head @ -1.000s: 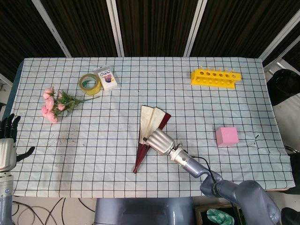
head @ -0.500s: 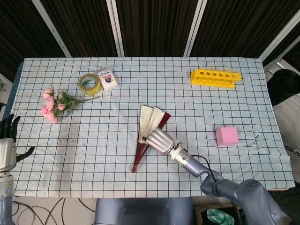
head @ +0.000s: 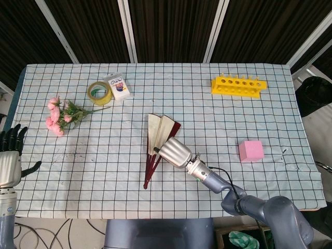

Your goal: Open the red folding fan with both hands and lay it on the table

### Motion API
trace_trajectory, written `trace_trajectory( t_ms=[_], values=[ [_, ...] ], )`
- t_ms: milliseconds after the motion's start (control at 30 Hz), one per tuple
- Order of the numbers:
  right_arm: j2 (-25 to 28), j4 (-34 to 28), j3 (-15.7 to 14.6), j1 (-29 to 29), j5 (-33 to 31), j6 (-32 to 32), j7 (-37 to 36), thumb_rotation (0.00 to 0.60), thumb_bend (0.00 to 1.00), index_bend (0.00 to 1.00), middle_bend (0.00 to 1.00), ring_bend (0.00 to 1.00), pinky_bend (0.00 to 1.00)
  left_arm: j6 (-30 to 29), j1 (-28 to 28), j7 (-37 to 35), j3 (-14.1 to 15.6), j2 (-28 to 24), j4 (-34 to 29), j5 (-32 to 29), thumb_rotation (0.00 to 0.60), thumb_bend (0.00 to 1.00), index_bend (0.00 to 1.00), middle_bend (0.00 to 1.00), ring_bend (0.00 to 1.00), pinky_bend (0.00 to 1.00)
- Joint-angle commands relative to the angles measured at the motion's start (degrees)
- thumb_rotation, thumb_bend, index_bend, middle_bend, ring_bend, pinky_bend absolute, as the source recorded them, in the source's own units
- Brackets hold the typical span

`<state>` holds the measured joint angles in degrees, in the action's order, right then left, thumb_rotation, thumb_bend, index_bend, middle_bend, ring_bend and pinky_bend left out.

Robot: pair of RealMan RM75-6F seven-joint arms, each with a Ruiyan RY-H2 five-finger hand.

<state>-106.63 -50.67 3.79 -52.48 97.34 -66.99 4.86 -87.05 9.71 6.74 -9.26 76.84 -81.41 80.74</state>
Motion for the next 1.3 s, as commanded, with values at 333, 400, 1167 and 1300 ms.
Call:
trace_trajectory(
  t_ms=[333,400,1167,1300],
  values=[
    [3.3,-4.3,2.5,-1.8,0.4,-1.8,2.1,0.6,0.44,0.89,0.94,0.97,0.84,4.8,6.0,1.3,-2.9,-0.3,-2.4,0.7,0.6,0.01,0.0,0.0,0.0,0.0],
    [3.5,-4.6,2.7,-1.9,0.4,-2.0,2.3,0.6,0.44,0.89,0.94,0.97,0.84,5.9,7.4,1.7,-3.4,-0.1,-2.6,1.0,0.6,0.01,0.0,0.0,0.0,0.0],
    [4.0,-6.6,4.8,-3.3,-0.5,-3.2,4.9,0.6,0.44,0.9,0.94,0.97,0.84,22.2,23.4,7.4,-5.1,10.5,2.4,-1.6,0.6,0.14,0.35,0.02,0.0,0.0],
    [4.2,-7.1,4.9,-3.2,-0.8,-3.2,5.3,0.6,0.44,0.9,0.94,0.97,0.84,24.6,26.7,7.7,-6.2,14.3,5.7,-3.1,0.6,0.16,0.35,0.02,0.0,0.0]
  ],
)
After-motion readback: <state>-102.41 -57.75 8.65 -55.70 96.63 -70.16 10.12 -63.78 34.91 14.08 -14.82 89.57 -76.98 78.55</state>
